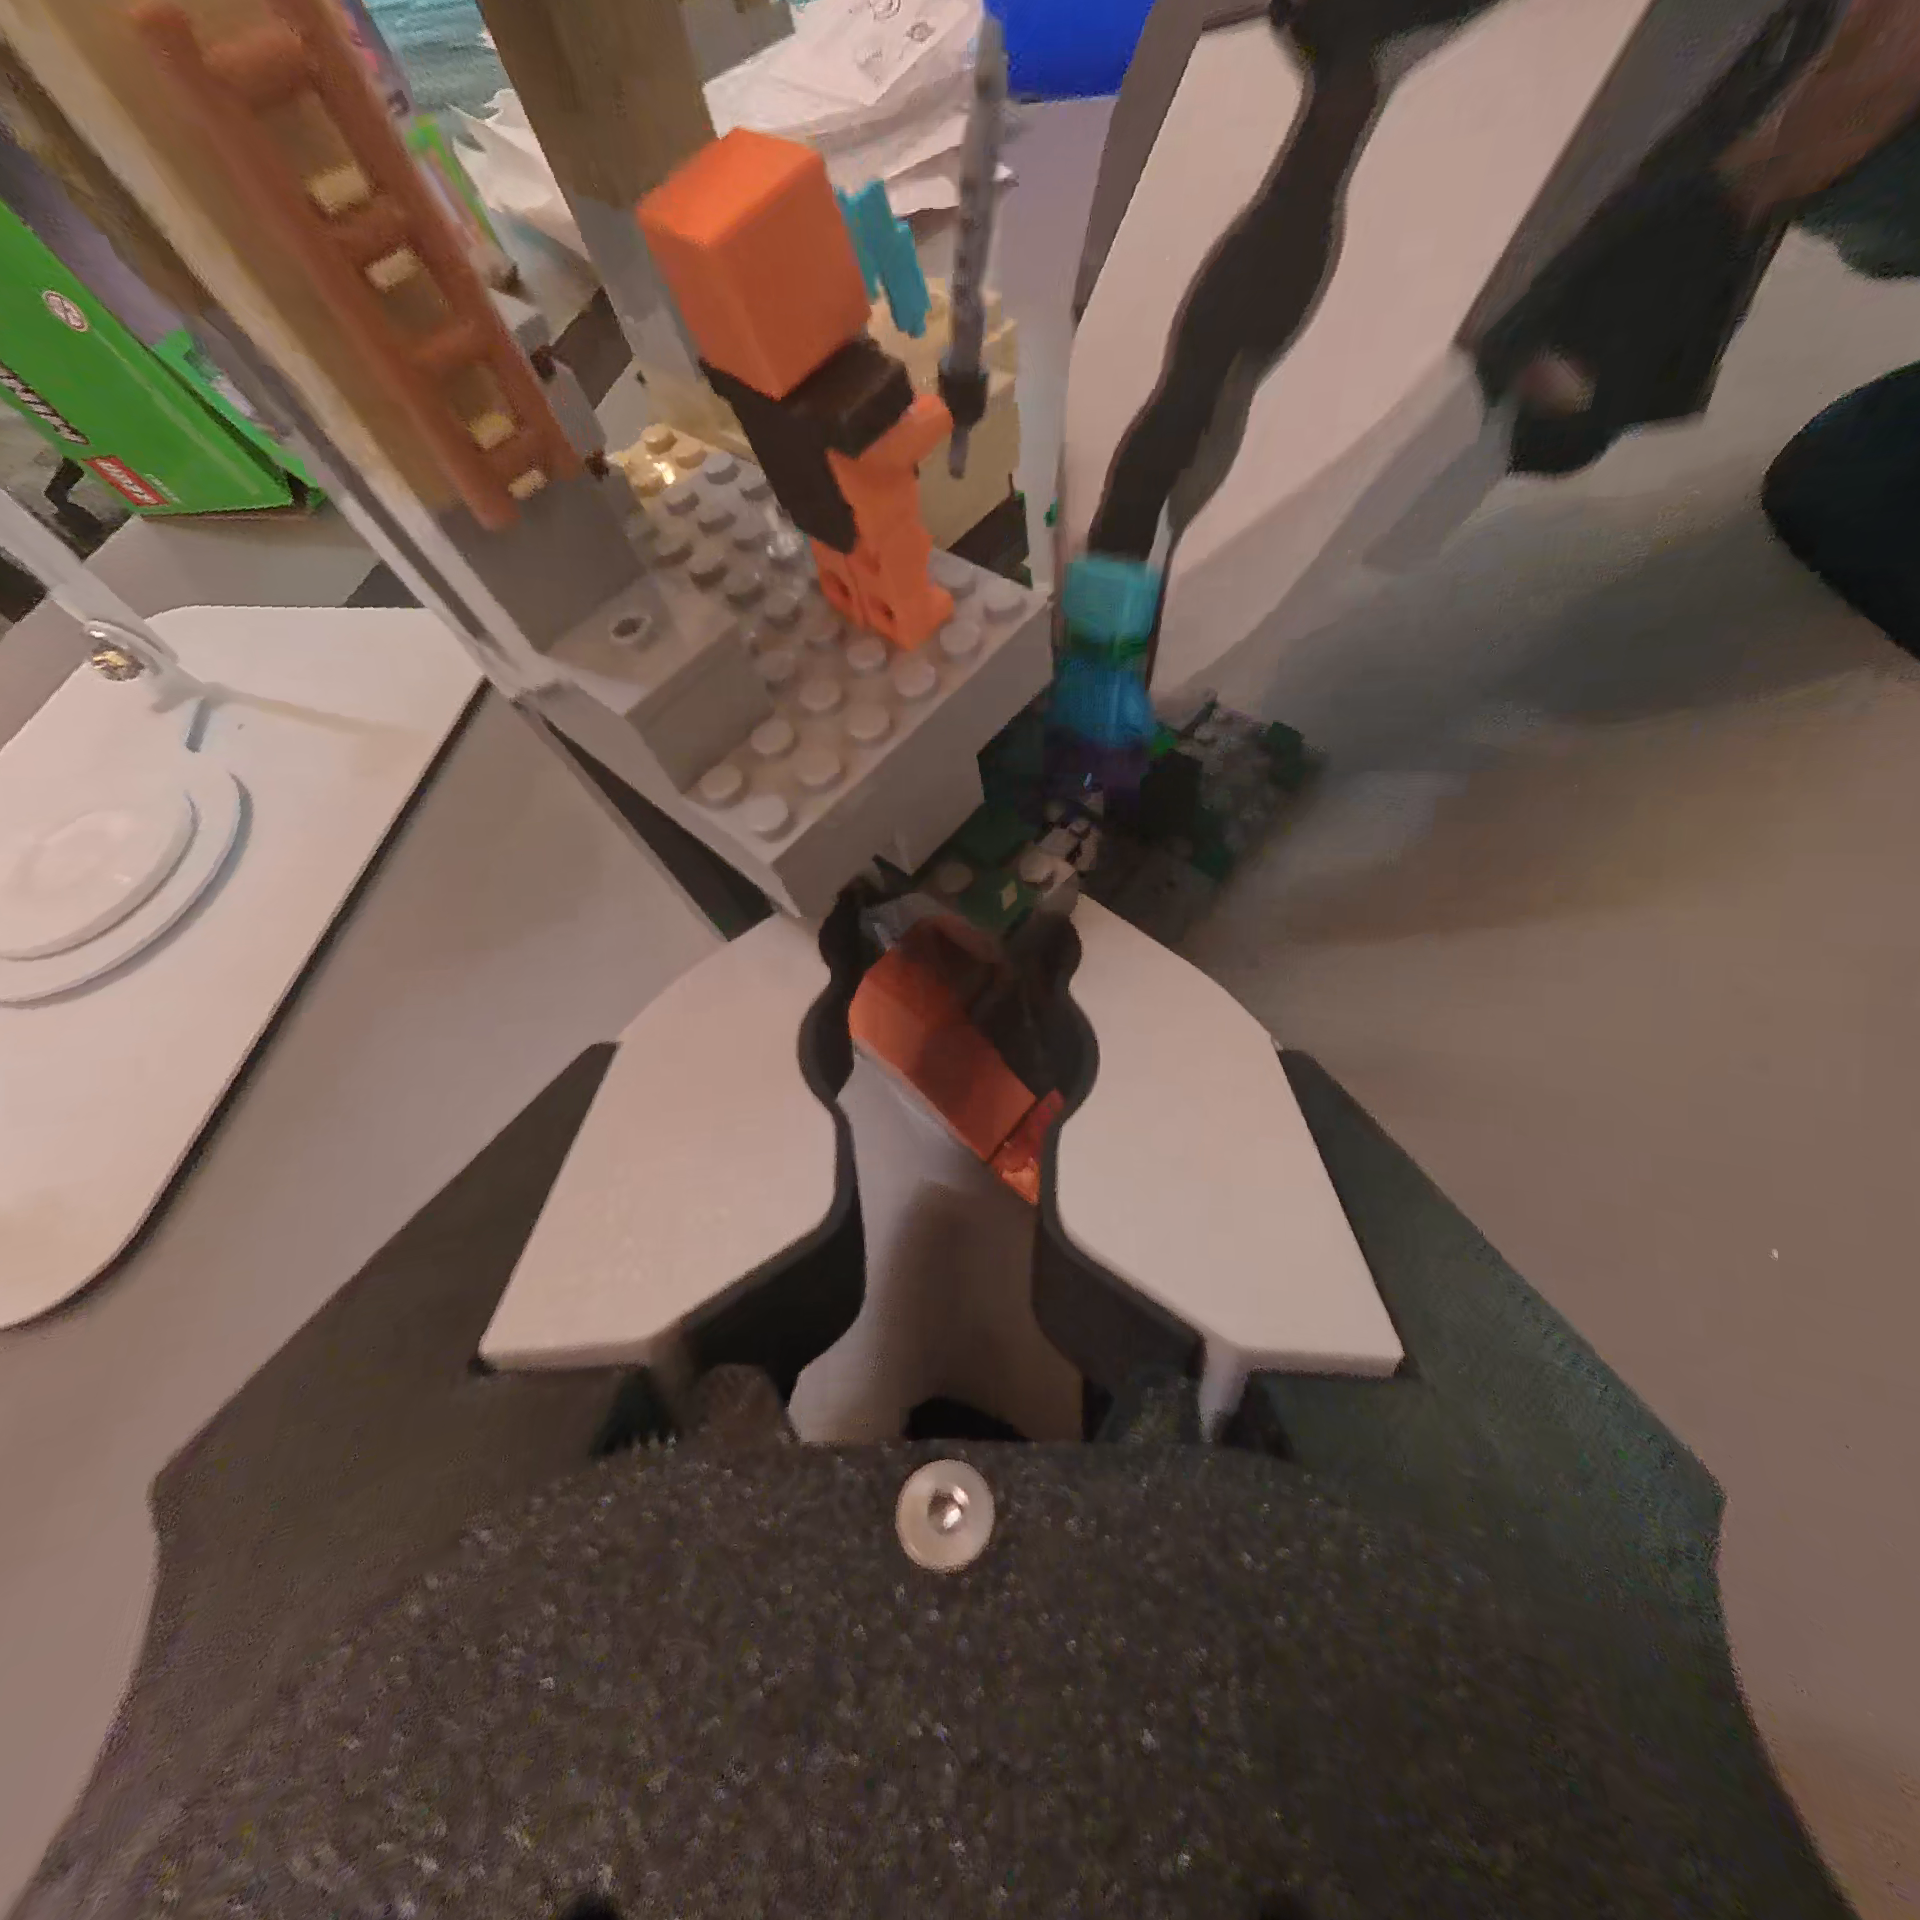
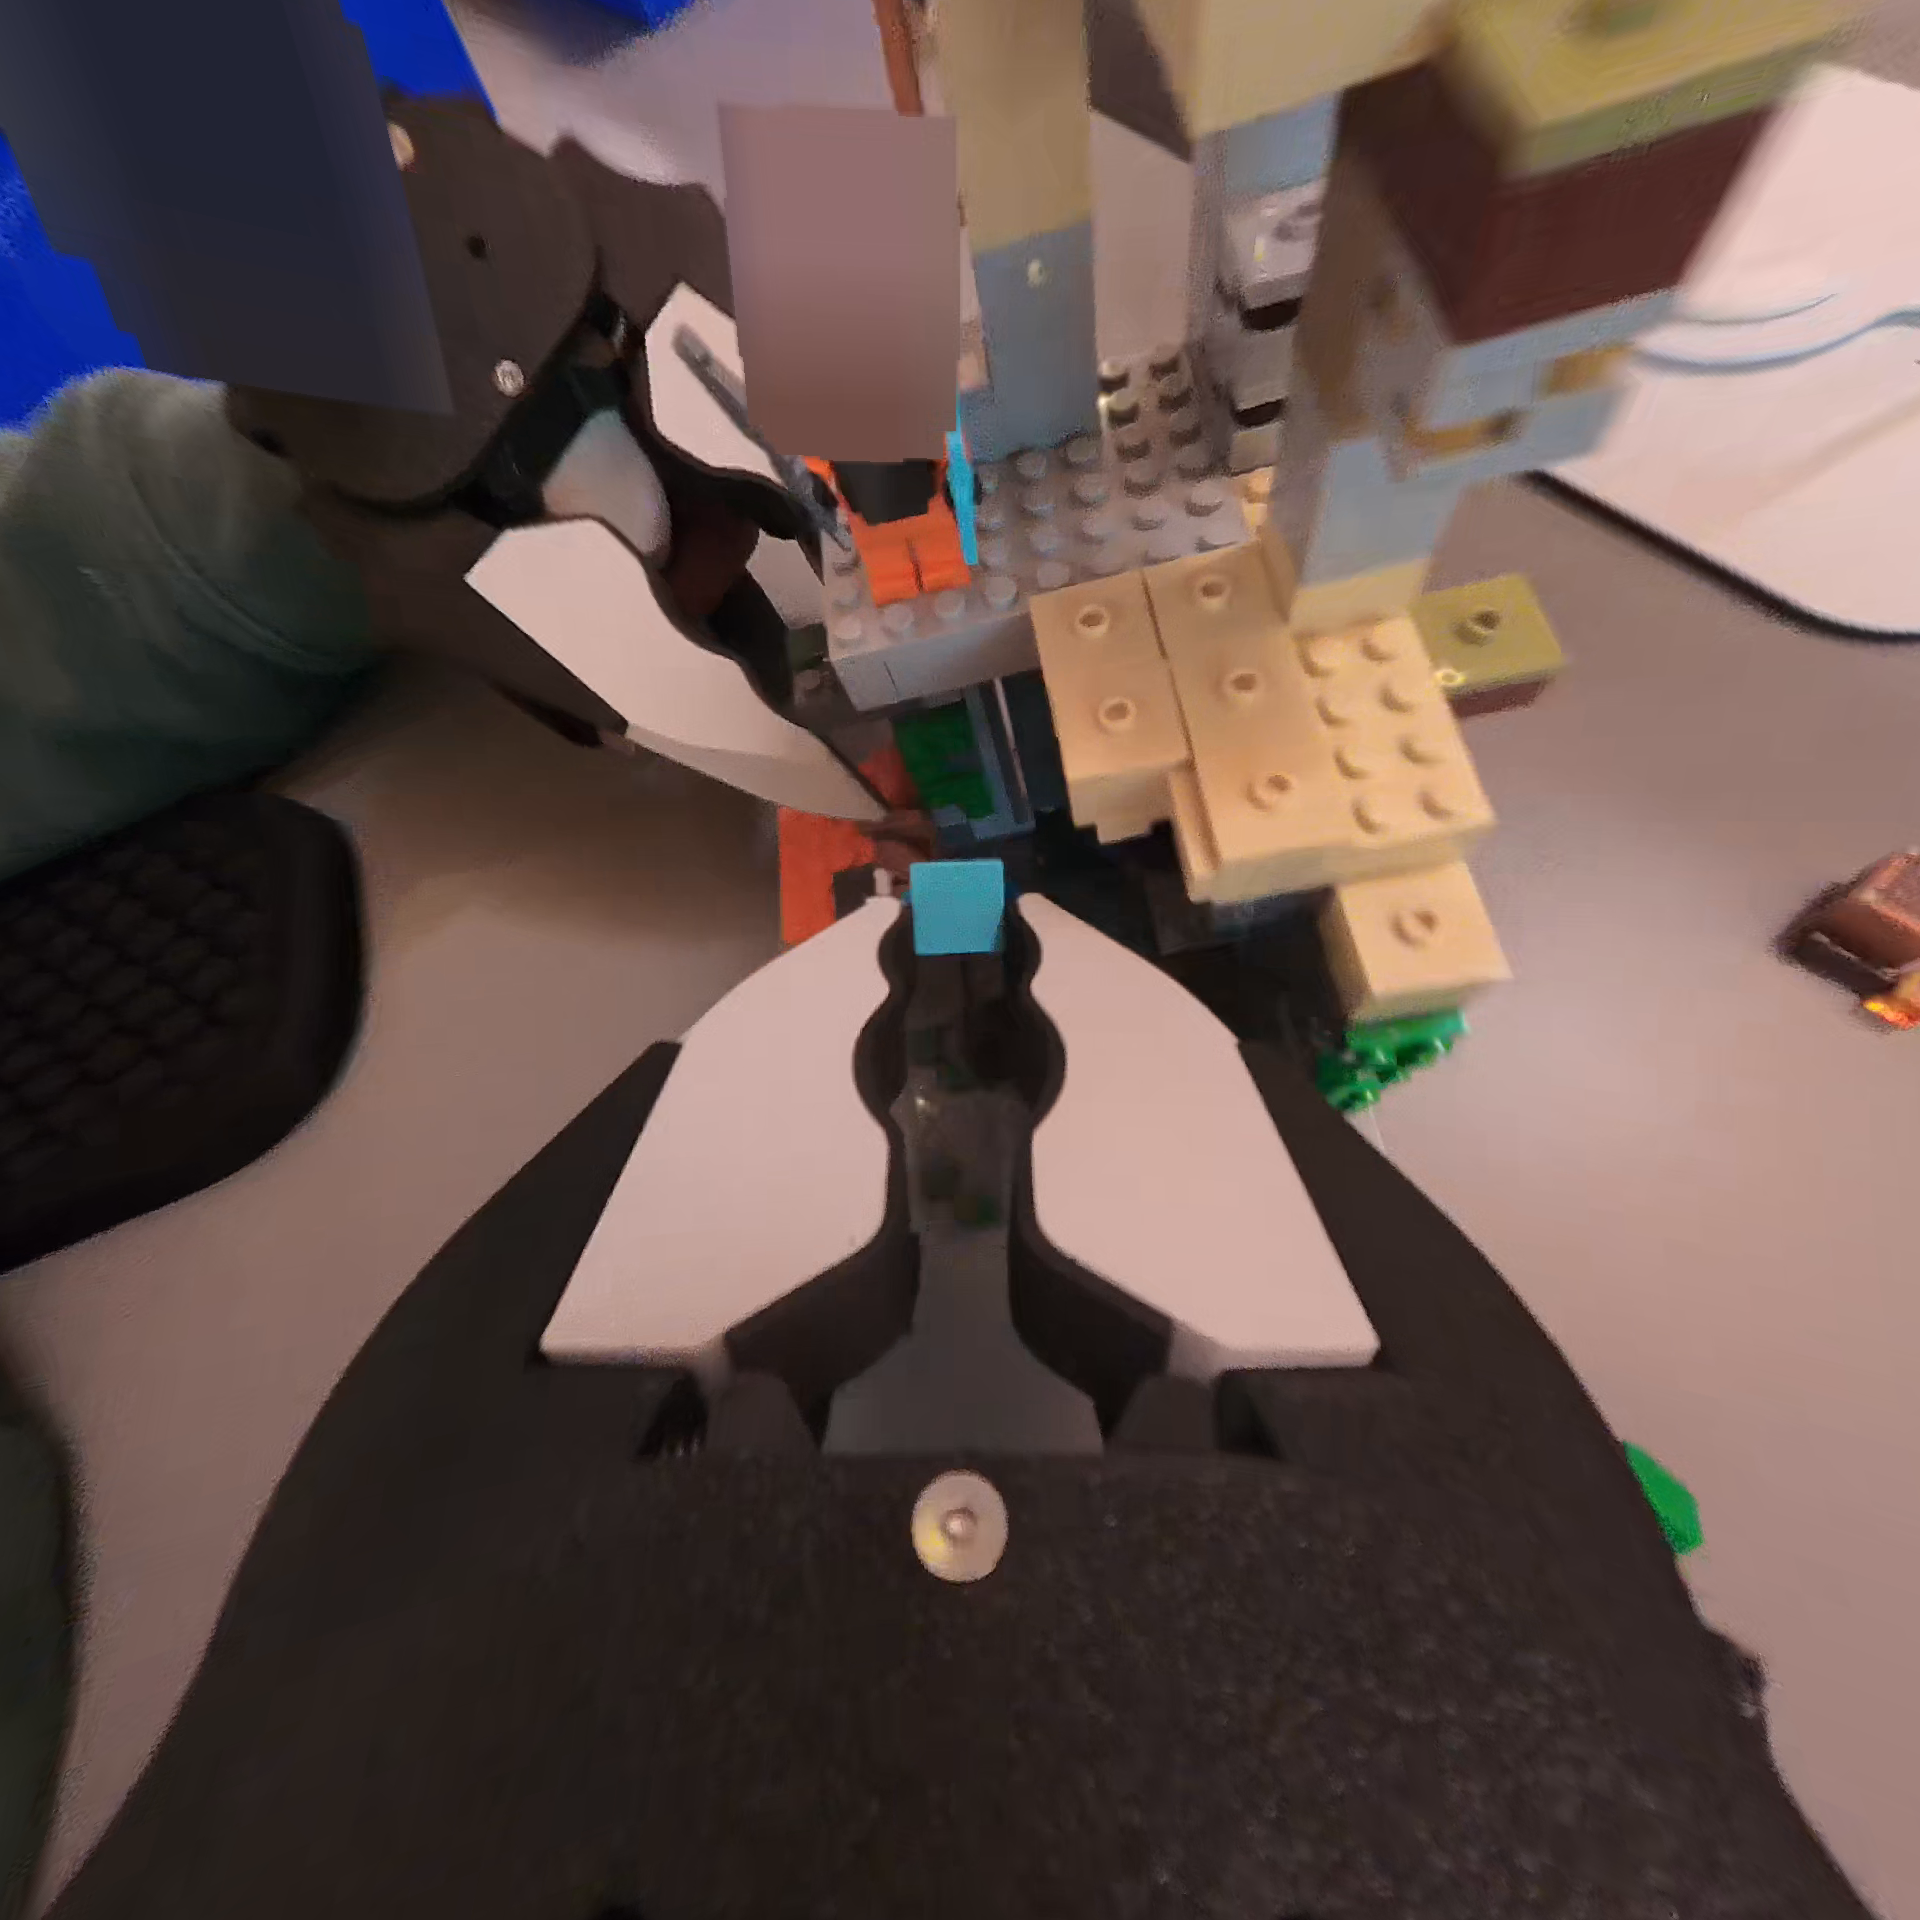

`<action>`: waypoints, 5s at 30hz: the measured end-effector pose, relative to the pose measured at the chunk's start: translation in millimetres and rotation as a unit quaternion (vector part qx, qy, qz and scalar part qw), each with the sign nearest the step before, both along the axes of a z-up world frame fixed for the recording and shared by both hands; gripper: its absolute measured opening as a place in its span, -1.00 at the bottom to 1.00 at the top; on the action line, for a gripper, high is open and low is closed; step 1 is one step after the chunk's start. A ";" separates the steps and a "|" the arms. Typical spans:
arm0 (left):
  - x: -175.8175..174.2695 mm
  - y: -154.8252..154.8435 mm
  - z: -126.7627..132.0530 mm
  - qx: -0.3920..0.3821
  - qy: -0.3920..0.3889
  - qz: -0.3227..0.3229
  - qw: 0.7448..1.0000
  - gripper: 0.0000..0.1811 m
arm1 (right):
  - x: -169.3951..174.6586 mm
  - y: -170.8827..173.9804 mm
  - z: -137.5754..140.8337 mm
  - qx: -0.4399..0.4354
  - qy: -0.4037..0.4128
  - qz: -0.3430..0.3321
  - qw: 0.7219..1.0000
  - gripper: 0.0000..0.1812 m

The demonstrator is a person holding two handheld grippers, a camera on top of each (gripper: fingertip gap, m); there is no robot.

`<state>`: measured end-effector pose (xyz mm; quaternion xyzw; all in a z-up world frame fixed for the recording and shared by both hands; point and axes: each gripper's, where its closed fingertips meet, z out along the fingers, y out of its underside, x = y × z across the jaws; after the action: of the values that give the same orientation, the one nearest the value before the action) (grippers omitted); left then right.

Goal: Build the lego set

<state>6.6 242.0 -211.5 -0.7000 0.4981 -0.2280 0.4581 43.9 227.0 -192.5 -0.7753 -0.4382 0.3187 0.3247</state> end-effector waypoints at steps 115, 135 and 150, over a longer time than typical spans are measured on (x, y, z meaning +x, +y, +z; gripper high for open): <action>2.7 -53.3 78.8 0.206 -0.039 0.228 0.951 -0.91 | -29.8 -46.0 78.6 -0.050 0.164 0.012 0.985 -0.73; -35.0 -28.0 43.0 0.104 -0.017 0.213 0.971 -0.73 | -5.0 4.0 2.9 0.081 -0.045 0.008 0.996 -0.84; -36.2 -10.0 0.4 0.023 -0.008 0.167 0.986 -0.71 | -21.9 12.7 -21.3 0.107 -0.155 0.019 0.982 -0.83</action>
<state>-29.6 232.0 -211.1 -0.7611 0.3755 -0.1420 0.5095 22.0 239.7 -213.8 -0.7675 -0.5296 0.1525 0.3274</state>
